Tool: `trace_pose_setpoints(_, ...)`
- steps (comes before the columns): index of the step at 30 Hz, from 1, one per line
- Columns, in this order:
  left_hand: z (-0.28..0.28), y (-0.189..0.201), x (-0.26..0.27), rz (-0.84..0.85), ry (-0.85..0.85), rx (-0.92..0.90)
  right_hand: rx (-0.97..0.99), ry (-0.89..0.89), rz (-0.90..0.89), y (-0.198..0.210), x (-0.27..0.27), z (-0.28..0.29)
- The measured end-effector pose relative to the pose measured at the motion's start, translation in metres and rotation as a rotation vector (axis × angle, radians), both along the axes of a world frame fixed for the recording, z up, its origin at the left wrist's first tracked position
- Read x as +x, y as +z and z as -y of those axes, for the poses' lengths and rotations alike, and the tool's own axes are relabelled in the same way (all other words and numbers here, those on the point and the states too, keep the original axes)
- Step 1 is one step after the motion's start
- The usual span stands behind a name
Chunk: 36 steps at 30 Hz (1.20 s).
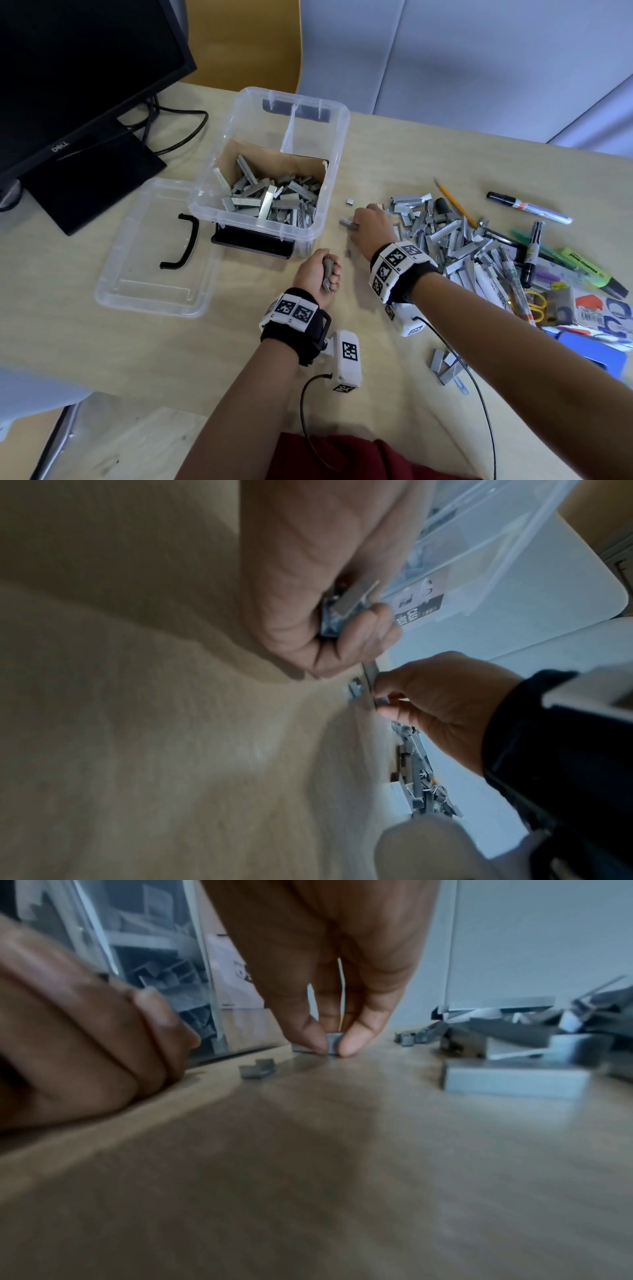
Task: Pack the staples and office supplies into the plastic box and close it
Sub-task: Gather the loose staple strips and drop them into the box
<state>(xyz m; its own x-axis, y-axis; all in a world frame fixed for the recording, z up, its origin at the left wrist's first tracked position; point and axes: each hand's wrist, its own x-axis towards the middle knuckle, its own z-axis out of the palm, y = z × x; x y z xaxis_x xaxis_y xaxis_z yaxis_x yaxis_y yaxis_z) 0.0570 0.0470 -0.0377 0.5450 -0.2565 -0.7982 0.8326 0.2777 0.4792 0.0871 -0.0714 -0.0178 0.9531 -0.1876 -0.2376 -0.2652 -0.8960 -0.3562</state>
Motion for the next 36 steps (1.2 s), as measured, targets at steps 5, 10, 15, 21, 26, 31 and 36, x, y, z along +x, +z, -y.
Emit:
trace_pose_setpoints(5,0.002,0.001,-0.004,0.006,0.061,-0.002,0.149,-0.092,-0.031,0.01,-0.019,0.014)
trace_pose_setpoints(10,0.008,0.004,-0.008,0.035,0.13,-0.017,0.338,-0.111,0.071,0.028,-0.048,0.001)
trace_pose_setpoints(15,0.009,0.007,-0.01,0.049,0.195,-0.101,0.38,-0.015,0.067,0.032,-0.069,-0.02)
trace_pose_setpoints(21,0.003,0.003,-0.008,0.011,0.121,-0.055,0.358,-0.118,0.138,0.031,-0.052,0.0)
trace_pose_setpoints(26,-0.001,0.001,-0.008,0.009,0.097,-0.086,0.206,0.056,-0.06,0.011,-0.041,0.011)
trace_pose_setpoints(31,-0.003,0.0,-0.007,0.025,0.083,-0.105,0.063,0.274,-0.031,0.002,-0.041,-0.005)
trace_pose_setpoints(36,-0.004,0.002,-0.009,0.021,0.094,-0.137,0.02,0.245,-0.069,0.005,-0.035,-0.005)
